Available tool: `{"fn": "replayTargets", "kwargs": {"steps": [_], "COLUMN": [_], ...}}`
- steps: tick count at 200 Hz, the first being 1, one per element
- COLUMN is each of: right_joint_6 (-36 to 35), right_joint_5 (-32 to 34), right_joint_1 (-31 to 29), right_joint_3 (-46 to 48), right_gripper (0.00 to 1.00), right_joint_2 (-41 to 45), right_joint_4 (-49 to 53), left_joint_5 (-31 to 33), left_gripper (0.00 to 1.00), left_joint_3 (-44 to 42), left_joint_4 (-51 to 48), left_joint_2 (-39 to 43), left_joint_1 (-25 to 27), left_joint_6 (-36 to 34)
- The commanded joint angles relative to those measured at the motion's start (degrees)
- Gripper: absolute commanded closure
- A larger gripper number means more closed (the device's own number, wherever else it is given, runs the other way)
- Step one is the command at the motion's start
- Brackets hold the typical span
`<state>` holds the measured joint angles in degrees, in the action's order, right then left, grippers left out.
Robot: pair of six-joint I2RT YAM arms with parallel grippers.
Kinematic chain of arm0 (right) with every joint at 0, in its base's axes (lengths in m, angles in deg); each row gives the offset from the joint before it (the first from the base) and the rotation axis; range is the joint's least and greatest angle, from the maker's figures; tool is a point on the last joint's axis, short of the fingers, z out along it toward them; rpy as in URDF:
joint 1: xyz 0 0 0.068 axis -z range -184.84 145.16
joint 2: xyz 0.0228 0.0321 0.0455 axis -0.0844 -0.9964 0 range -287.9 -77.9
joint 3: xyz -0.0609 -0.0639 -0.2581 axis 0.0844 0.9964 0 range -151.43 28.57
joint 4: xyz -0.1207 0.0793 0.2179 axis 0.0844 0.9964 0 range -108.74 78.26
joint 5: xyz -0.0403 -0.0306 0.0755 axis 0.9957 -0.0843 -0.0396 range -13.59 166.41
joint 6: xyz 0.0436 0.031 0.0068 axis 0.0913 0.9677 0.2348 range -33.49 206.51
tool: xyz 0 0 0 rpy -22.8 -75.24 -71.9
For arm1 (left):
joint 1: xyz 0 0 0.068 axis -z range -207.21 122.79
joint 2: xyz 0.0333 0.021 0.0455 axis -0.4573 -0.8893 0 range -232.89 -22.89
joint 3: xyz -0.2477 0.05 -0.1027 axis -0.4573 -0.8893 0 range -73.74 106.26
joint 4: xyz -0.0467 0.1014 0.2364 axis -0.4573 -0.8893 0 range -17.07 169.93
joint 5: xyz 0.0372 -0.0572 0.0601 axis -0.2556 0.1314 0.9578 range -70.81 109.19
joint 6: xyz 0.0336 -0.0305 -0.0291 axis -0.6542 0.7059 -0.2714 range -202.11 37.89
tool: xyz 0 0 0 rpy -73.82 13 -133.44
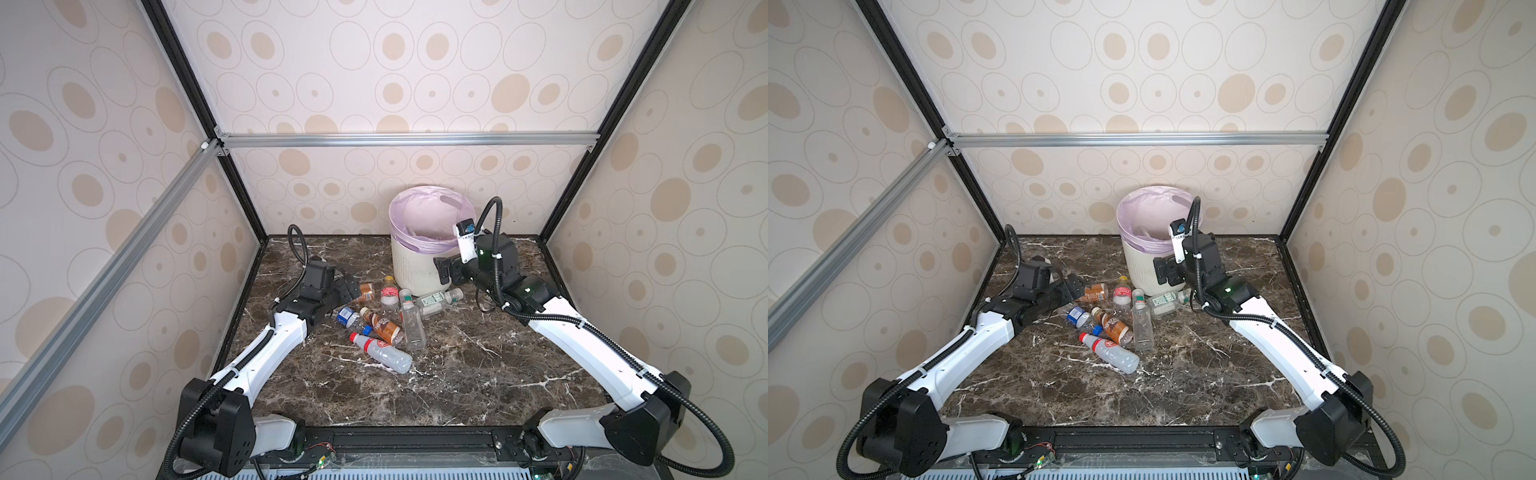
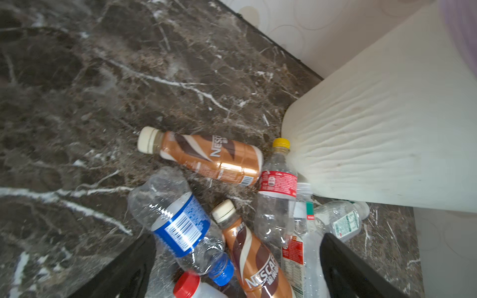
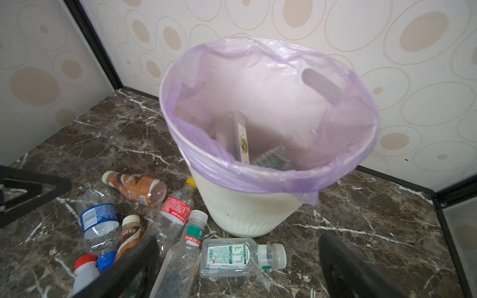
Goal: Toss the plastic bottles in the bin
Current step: 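Withdraw the right gripper toward the pile while the left lowers onto the blue-labelled bottle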
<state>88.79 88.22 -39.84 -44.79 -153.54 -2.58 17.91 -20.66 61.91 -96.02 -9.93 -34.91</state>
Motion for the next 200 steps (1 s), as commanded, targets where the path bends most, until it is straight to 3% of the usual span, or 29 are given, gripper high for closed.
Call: {"fn": "replayTargets", "kwargs": {"steps": [1, 47, 126, 200], "right_joint_6": [-1.22, -1.12, -3.12, -1.75], "right_joint_5": [3.24, 6.31, 6.04, 6.88], "right_joint_1": [-3.37, -7.47, -12.56, -13.67], "right_joint_3": [2.44, 7.92, 9.52, 12.22], "right_gripper": [0.01, 0.01, 0.01, 0.01], "right_joint_2": [0.96, 2.31, -0.73, -0.46], "right_joint_4": [-4.71, -11.06, -13.71, -15.58], "left_joint_5": [3.79, -1.31, -1.32, 0.84], "left_gripper": [0.01, 0.01, 0.01, 0.02], "left_joint_3": [-2.29, -4.7, -6.28, -5.77], "left_joint_4": [-2.43, 0.12, 4.14, 6.05], "left_joint_2": [2.1, -2.62, -9.11, -13.48], "left_joint_1": [-0.88, -3.36, -4.52, -5.02], "left_joint_6": [7.2, 11.07, 15.92, 18.36]}}
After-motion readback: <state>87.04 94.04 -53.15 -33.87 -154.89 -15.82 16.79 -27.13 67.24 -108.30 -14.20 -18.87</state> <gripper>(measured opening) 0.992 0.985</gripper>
